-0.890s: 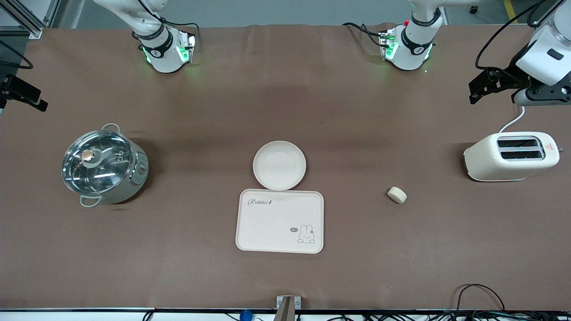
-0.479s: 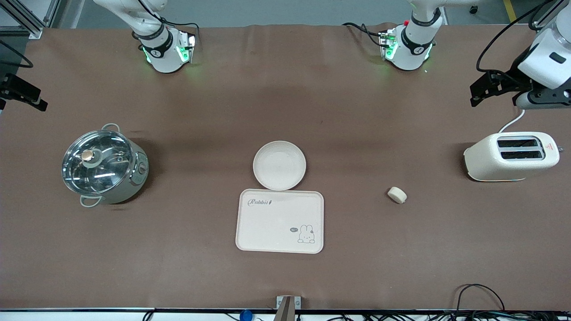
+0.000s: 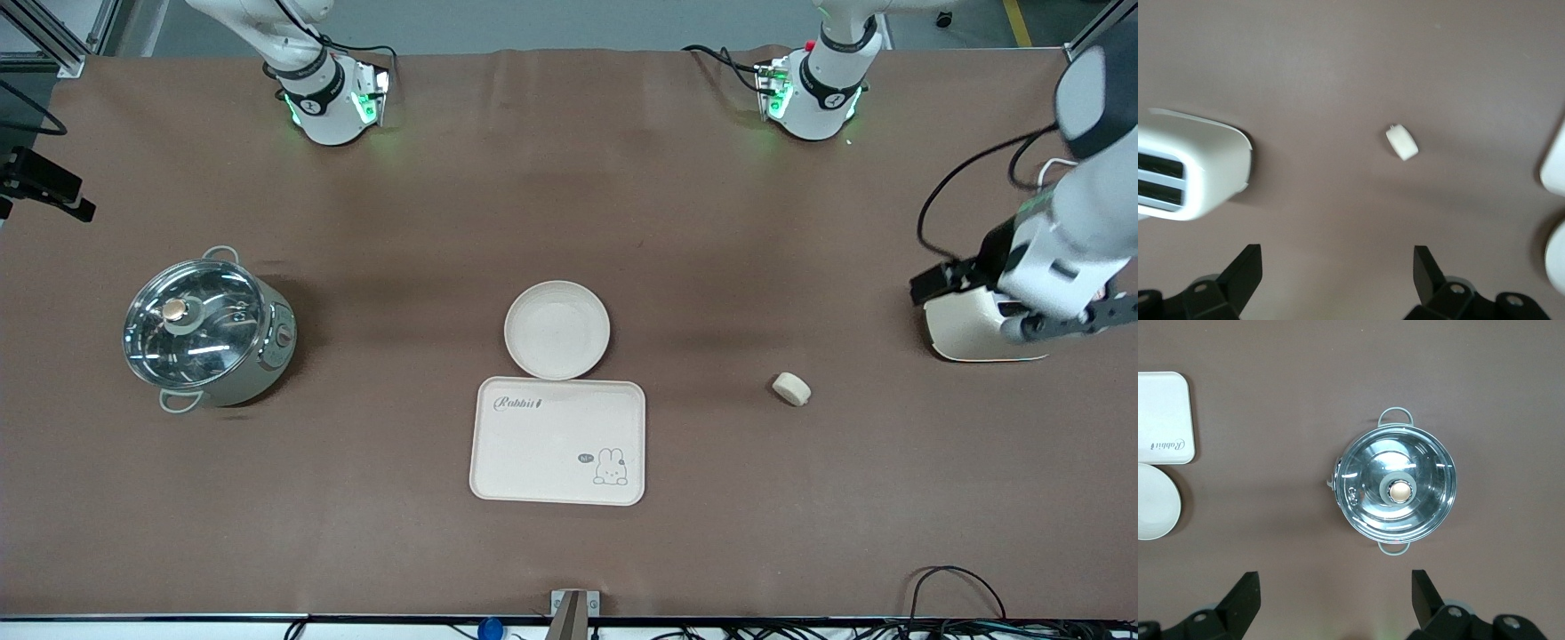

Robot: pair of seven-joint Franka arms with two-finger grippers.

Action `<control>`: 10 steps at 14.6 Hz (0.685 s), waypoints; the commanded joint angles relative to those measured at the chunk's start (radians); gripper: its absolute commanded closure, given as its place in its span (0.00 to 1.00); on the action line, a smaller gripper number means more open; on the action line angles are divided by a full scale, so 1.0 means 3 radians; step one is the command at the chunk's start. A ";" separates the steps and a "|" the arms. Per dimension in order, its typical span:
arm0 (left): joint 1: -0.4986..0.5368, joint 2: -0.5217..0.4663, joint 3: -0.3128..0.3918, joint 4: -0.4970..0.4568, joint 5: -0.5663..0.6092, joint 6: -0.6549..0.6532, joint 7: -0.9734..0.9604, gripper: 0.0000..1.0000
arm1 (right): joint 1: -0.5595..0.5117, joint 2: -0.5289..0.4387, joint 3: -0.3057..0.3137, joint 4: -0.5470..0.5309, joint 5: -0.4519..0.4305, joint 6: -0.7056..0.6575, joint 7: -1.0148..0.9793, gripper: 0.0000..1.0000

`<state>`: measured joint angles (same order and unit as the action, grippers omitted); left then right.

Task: Place bun in plate and plate on tray
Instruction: 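Reach the left gripper down toward the cream bun beside the toaster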

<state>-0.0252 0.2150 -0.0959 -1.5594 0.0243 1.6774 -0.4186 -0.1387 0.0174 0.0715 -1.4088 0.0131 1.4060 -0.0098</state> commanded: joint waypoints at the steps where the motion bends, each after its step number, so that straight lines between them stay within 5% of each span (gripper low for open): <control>1: -0.0028 0.0351 -0.0013 -0.0012 -0.0061 0.0277 -0.0607 0.00 | 0.0017 -0.0022 0.0027 -0.0034 -0.0064 0.0063 -0.0019 0.00; 8: -0.0130 0.1067 -0.0043 -0.0243 -0.0066 0.1203 -0.1829 0.00 | 0.0191 0.0309 0.0033 -0.0049 0.0216 0.0237 0.0022 0.00; 10: -0.0156 0.1281 -0.0084 -0.0248 -0.0066 0.1448 -0.2136 0.00 | 0.0222 0.0371 0.0033 -0.0303 0.0345 0.0501 0.0027 0.00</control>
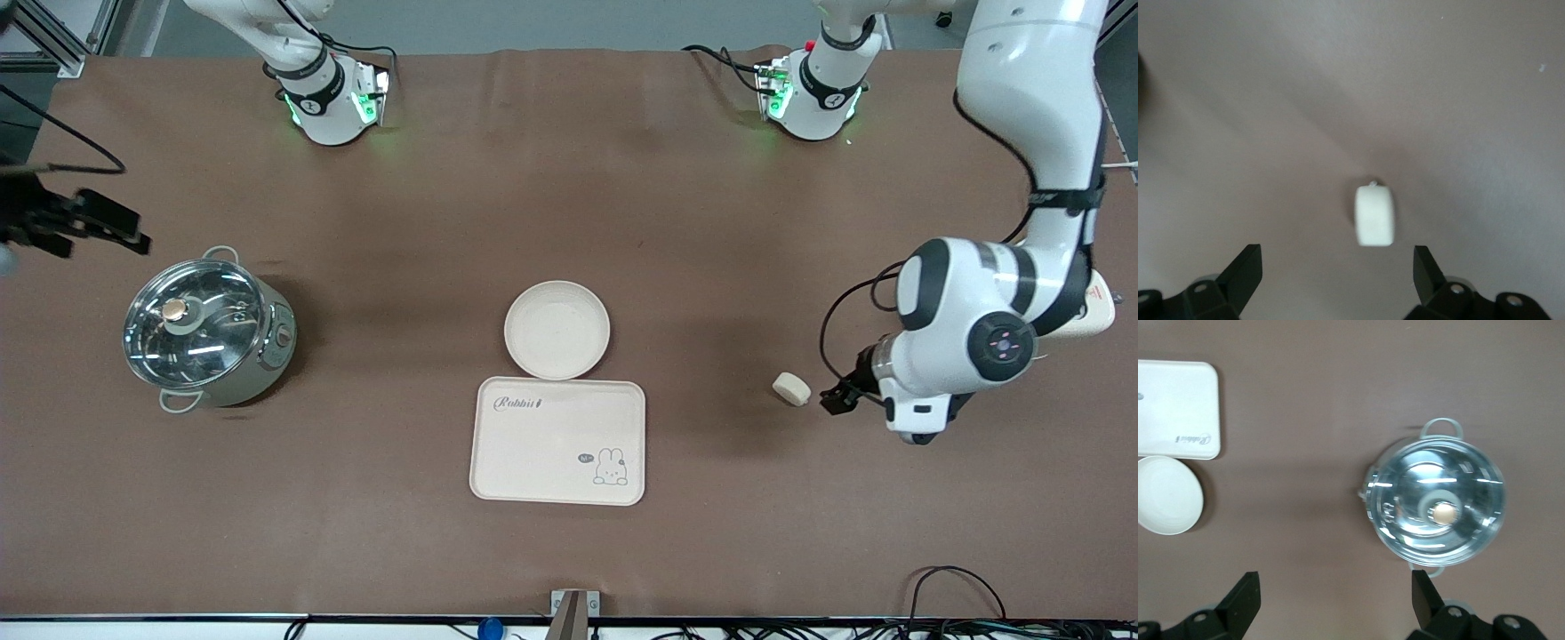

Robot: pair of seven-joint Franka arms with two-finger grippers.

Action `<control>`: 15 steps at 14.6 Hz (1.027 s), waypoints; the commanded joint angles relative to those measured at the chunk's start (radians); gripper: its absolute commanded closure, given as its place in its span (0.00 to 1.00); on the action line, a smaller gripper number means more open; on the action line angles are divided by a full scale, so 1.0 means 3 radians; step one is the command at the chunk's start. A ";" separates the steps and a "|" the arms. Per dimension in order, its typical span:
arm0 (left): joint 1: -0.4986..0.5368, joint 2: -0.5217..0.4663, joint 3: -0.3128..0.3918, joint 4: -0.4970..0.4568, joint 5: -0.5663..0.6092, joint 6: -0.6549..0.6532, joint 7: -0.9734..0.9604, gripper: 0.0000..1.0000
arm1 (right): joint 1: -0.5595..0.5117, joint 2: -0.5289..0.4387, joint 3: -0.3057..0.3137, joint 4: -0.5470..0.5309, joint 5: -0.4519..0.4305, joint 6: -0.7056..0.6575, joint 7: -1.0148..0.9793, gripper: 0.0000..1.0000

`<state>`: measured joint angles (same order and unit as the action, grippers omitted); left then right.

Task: Place bun in plate and plate on tray
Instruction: 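Grasp the bun with the left gripper while the right gripper moves out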

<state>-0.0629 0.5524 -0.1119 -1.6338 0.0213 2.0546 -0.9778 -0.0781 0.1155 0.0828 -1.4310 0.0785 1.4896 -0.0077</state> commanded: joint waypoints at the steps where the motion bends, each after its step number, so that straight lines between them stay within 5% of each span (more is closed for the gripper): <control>1: -0.0051 0.0244 -0.0031 0.0000 -0.0056 0.0309 -0.0400 0.00 | 0.0071 0.0045 -0.0005 -0.0388 0.0142 0.0381 0.0021 0.00; 8: -0.0097 0.0475 -0.0031 -0.0122 -0.0046 0.0642 -0.0555 0.14 | 0.0388 0.0157 -0.0005 -0.1328 0.0673 0.1537 0.0251 0.00; 12: -0.0102 0.0495 -0.0031 -0.0122 -0.0046 0.0642 -0.0601 0.53 | 0.0551 0.0167 -0.0005 -0.2050 0.1445 0.2324 0.0256 0.00; 15: -0.0128 0.0501 -0.0031 -0.0122 -0.0046 0.0632 -0.0657 0.71 | 0.0832 0.0366 -0.0005 -0.2133 0.1482 0.2704 0.0367 0.00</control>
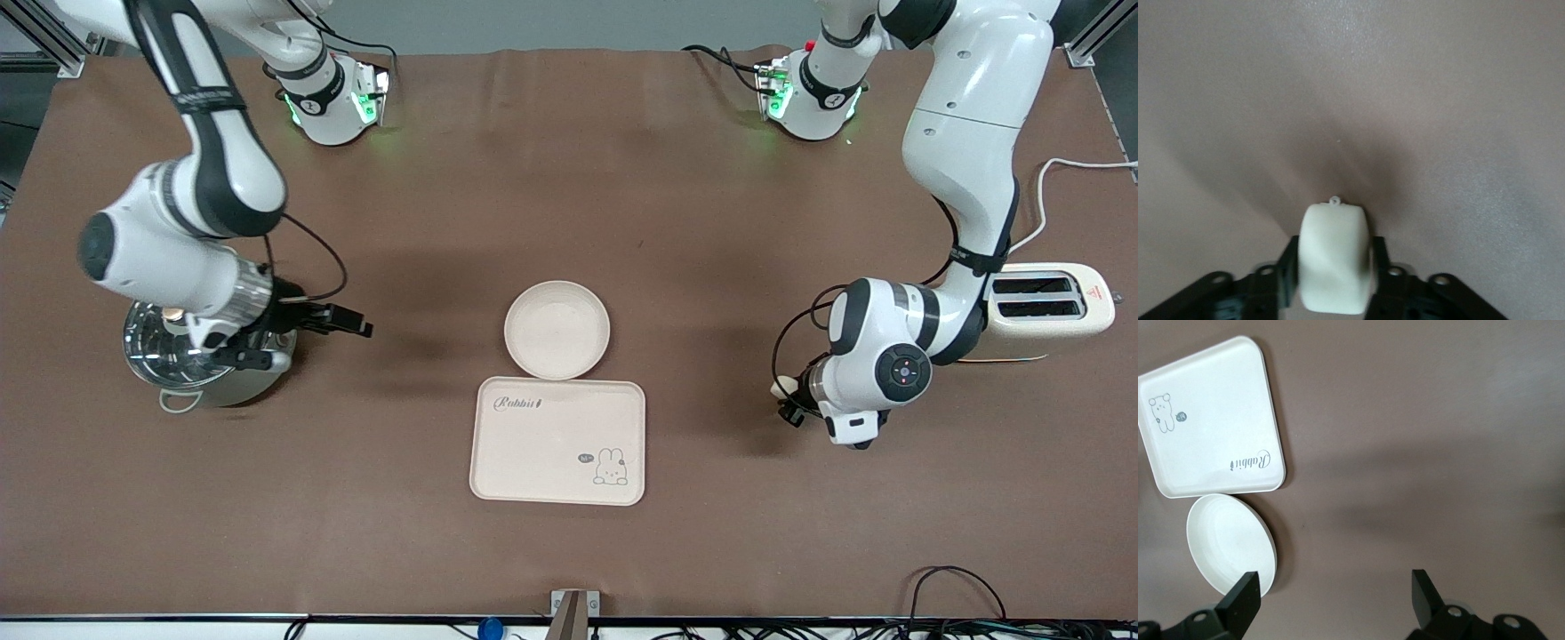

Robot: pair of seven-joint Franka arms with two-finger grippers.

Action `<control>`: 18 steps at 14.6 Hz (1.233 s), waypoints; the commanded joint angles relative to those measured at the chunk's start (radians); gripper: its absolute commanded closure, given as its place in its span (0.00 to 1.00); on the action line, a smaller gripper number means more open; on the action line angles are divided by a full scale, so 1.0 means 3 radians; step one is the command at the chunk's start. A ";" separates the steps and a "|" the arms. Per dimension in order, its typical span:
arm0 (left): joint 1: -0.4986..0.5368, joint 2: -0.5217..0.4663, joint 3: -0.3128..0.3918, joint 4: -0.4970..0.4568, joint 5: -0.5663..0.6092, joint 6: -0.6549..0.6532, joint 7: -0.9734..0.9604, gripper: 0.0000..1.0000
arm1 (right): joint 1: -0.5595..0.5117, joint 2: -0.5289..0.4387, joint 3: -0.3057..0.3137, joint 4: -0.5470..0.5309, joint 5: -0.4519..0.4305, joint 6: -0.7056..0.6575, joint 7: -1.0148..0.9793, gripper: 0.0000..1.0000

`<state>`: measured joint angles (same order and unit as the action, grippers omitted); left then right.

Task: Place bun in plate and plate on tray
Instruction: 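Carry the bun over the plate while the right gripper reaches the plate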

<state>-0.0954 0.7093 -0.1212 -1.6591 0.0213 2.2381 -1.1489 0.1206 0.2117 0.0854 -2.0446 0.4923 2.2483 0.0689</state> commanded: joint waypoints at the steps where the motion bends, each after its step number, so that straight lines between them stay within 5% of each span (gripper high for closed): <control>1: -0.0035 -0.0038 -0.0010 -0.0038 -0.0040 0.0000 -0.0198 0.73 | 0.0232 0.0112 -0.0014 -0.0093 0.0108 0.0247 0.0164 0.00; 5: -0.0229 -0.0160 -0.0188 0.0013 -0.0040 -0.0076 -0.0720 0.73 | 0.0467 0.0297 -0.0014 -0.0103 0.0113 0.0385 0.0338 0.00; 11: -0.0341 -0.0151 -0.0955 0.0314 -0.0035 -0.0220 -0.1395 0.73 | 0.0942 0.0511 -0.0014 -0.0297 0.0255 0.1172 0.0746 0.00; 18: -0.1011 0.0186 -0.0956 0.0376 -0.0015 0.0536 -0.1769 0.69 | 0.1296 0.0762 -0.0019 -0.0307 0.0323 0.1602 0.1058 0.00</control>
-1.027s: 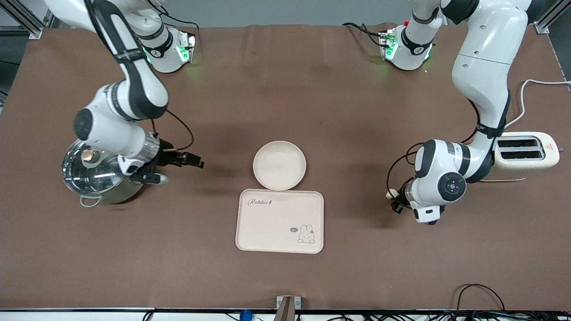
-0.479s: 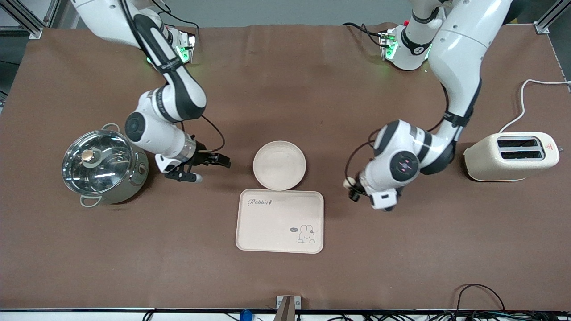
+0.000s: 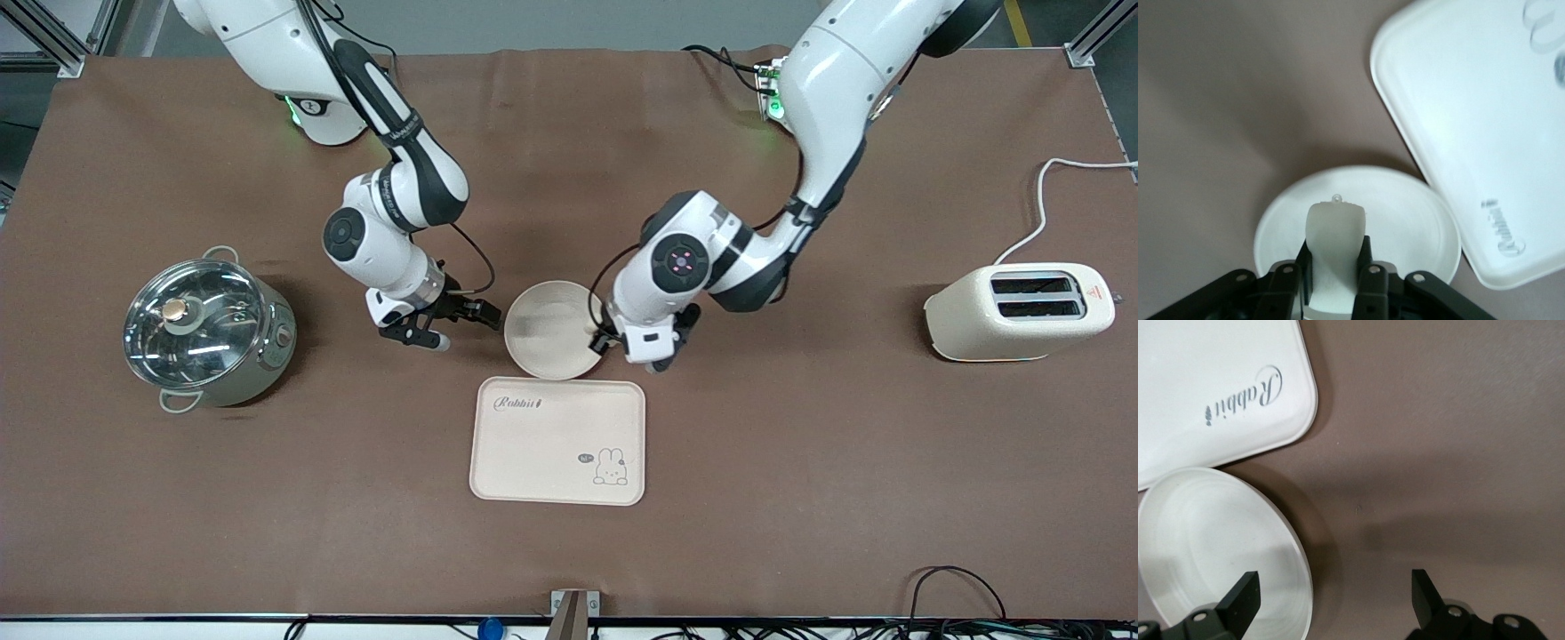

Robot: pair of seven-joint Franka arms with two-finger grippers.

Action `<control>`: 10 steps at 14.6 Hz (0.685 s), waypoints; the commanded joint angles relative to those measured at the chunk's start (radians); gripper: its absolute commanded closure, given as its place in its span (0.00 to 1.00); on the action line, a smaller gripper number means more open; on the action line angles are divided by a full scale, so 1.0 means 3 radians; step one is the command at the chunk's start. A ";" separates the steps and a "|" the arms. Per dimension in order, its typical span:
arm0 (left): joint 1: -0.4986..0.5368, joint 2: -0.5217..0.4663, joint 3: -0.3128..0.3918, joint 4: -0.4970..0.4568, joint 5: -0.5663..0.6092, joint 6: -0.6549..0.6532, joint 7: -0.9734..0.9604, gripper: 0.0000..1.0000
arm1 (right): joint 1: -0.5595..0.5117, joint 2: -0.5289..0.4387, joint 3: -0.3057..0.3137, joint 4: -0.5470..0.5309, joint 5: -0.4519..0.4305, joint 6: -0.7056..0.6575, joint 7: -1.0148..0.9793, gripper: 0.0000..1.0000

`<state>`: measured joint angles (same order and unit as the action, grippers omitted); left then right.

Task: Place bun in plate and plate on tray
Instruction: 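Carry the bun over the plate while the right gripper reaches the plate, then release the bun into the plate while the right gripper grips the rim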

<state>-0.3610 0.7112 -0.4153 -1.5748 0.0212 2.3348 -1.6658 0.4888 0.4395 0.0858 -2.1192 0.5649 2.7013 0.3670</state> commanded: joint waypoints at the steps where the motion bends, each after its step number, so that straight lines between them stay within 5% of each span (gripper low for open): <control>1: -0.0172 0.0237 0.0040 0.0095 -0.0009 0.0351 -0.0051 0.67 | 0.0073 0.0002 -0.0020 -0.0059 0.0081 0.0097 0.0171 0.00; 4: -0.0244 0.0390 0.0050 0.0090 0.0001 0.0654 -0.0046 0.61 | 0.0186 0.0048 -0.0020 -0.0059 0.0081 0.0281 0.0305 0.00; 10: -0.0213 0.0294 0.0070 0.0090 0.0113 0.0609 -0.0036 0.00 | 0.0298 0.0089 -0.0020 -0.0059 0.0081 0.0353 0.0351 0.03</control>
<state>-0.4243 0.8303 -0.4057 -1.5530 0.0369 2.5379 -1.6723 0.5484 0.4760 0.0852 -2.1197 0.5662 2.7897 0.4588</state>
